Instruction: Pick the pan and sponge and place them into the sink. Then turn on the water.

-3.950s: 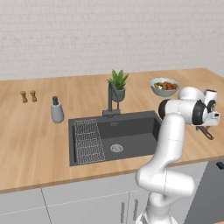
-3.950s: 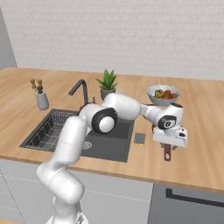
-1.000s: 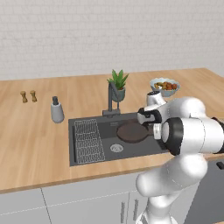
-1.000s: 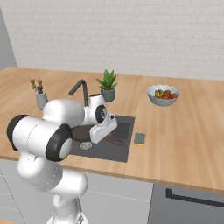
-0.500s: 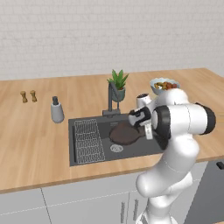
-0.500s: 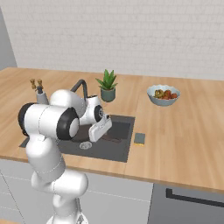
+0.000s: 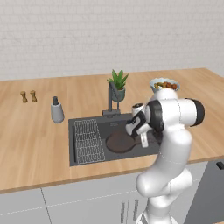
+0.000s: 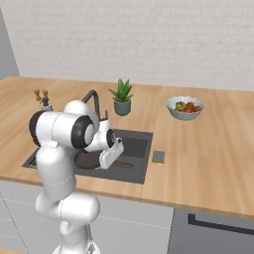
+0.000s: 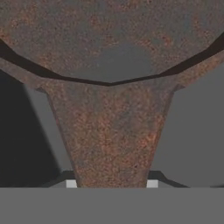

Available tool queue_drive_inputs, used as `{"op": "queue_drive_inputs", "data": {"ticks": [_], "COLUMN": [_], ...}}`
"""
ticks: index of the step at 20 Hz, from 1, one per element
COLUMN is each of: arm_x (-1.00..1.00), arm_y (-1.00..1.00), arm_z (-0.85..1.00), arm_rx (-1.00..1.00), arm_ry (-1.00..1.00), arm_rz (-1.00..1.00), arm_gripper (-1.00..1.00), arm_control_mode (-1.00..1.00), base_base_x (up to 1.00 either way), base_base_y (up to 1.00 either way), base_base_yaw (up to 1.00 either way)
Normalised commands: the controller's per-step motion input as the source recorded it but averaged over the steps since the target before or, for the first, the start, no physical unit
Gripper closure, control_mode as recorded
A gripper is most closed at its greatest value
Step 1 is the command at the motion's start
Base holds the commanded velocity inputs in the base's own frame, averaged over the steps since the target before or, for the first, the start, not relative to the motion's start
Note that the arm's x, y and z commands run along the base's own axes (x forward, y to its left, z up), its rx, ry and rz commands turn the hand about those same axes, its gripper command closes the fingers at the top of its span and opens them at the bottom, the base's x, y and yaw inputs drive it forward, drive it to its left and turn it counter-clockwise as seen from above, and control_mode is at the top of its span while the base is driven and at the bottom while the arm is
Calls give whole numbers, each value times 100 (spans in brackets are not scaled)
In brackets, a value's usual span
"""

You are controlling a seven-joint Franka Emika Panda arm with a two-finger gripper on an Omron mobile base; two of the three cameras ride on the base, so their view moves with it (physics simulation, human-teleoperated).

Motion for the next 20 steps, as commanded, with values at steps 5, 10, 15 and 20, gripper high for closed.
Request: {"op": "queue_drive_inputs", "data": {"ticks": [5,10,15,20], "arm_x": [23,34,28,30], "arm_y": [0,0,1,7], "arm_z": [-32,-32,-45,-48], "arm_rx": [12,14,0,0], "arm_ry": [-1,0,0,0], "arm_rz": [3,3,2,0], "arm_gripper": [100,100,100,100], "arm_control_mode": [-100,-100,-100,-100], "base_base_x": [0,0,0,0], "base_base_y": [0,0,0,0], "base_base_yaw": [0,0,0,0]}}
